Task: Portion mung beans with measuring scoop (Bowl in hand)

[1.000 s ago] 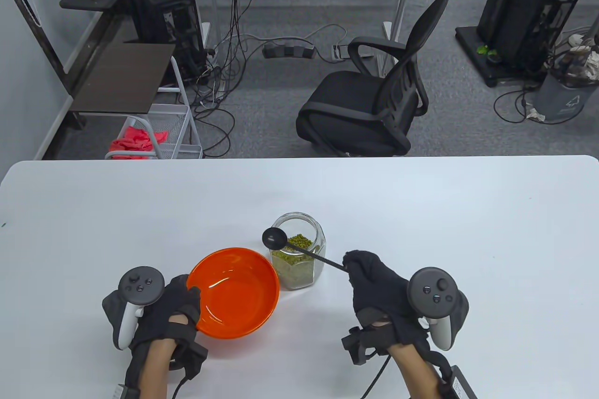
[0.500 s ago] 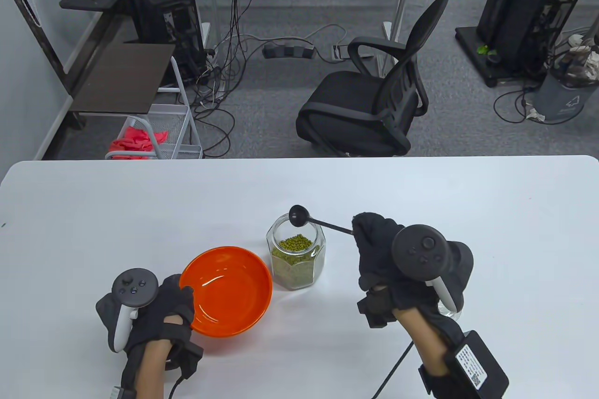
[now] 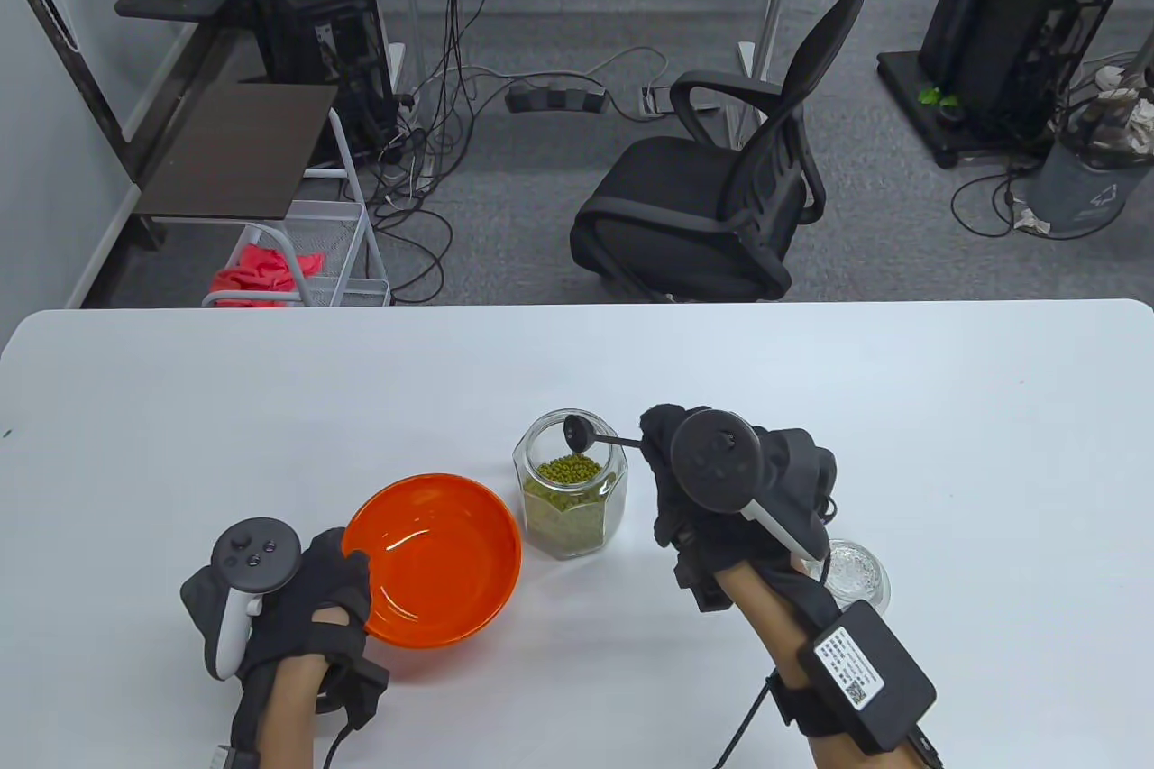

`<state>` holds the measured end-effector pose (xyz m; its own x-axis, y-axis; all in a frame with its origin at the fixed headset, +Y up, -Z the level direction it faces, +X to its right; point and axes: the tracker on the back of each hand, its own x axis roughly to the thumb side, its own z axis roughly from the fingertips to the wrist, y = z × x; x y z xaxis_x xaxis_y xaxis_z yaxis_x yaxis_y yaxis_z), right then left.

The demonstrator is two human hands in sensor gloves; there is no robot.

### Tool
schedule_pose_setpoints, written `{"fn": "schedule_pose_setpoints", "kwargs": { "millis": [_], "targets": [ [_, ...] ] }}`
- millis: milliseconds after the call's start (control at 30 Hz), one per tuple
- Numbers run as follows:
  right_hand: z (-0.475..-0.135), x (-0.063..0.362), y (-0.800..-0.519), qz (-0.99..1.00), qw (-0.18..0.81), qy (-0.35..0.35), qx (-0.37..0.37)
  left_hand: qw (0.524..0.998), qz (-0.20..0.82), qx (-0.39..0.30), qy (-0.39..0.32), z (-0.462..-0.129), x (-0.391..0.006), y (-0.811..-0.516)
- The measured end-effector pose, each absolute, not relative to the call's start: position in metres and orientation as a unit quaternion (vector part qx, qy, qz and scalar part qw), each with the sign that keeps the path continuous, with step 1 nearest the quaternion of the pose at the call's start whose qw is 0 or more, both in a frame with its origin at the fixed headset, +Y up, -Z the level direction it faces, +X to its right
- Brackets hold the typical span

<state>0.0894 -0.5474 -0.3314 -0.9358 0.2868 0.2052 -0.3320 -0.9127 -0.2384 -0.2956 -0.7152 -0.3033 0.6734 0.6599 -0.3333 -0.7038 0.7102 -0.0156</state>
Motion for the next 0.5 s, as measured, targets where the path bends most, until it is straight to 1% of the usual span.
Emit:
{"fn": "schedule_pose_setpoints", "kwargs": {
  "millis": [333, 500],
  "targets": [
    [-0.364, 0.034, -0.577, 0.988, 0.04, -0.096, 0.11, 0.912, 0.372, -0.073, 0.155, -0.304, -0.294, -0.716],
    [-0.371, 0.014, -0.588, 0.988, -0.016, -0.095, 0.125, 0.914, 0.368, -0.075, 0.154, -0.304, -0.293, -0.717]
  ]
}}
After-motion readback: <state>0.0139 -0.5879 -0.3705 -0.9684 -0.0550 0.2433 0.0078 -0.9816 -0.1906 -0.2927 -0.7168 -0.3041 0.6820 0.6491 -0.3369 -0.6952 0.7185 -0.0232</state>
